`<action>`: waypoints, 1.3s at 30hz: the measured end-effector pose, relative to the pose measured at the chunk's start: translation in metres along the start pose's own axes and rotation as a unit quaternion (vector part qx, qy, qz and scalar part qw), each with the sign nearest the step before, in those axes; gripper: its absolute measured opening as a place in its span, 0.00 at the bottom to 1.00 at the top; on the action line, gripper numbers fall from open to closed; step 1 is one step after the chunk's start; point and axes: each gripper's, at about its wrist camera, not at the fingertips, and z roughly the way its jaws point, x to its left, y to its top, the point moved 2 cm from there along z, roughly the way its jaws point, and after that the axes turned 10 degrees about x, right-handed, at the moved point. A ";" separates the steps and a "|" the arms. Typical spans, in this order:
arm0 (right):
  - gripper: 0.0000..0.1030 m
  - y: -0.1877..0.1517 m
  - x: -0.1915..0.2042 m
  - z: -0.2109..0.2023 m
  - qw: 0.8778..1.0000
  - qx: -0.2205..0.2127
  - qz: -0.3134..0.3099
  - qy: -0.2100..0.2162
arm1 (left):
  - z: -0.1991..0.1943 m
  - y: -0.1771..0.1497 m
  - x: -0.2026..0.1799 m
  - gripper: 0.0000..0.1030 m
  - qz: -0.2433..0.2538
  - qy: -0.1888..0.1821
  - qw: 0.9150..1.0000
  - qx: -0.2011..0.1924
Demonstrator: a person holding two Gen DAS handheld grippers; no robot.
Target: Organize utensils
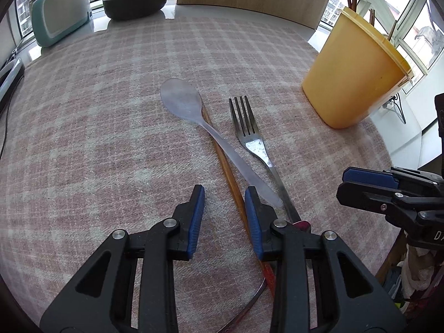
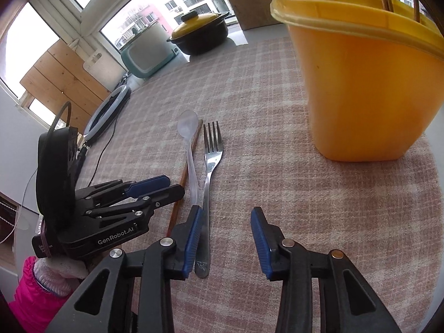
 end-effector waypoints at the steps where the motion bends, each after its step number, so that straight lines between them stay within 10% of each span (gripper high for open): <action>1: 0.36 0.002 0.001 0.003 1.000 0.003 0.001 0.000 | 0.000 0.000 0.001 0.25 -0.003 -0.002 1.000 -0.001; 4: 0.34 0.006 0.006 0.009 1.000 0.006 0.003 -0.008 | 0.001 0.000 0.004 0.07 -0.007 0.014 1.000 -0.002; 24: 0.26 0.047 0.041 0.058 0.991 0.051 -0.036 -0.122 | -0.011 -0.014 0.042 0.04 -0.046 -0.013 0.999 -0.011; 30: 0.05 0.052 0.053 0.067 0.984 0.063 -0.066 -0.152 | -0.013 -0.016 0.055 0.04 -0.079 -0.056 0.995 -0.013; 39: 0.03 0.049 0.049 0.056 0.990 0.045 -0.057 -0.123 | -0.029 -0.024 0.061 0.04 -0.110 -0.128 0.985 -0.026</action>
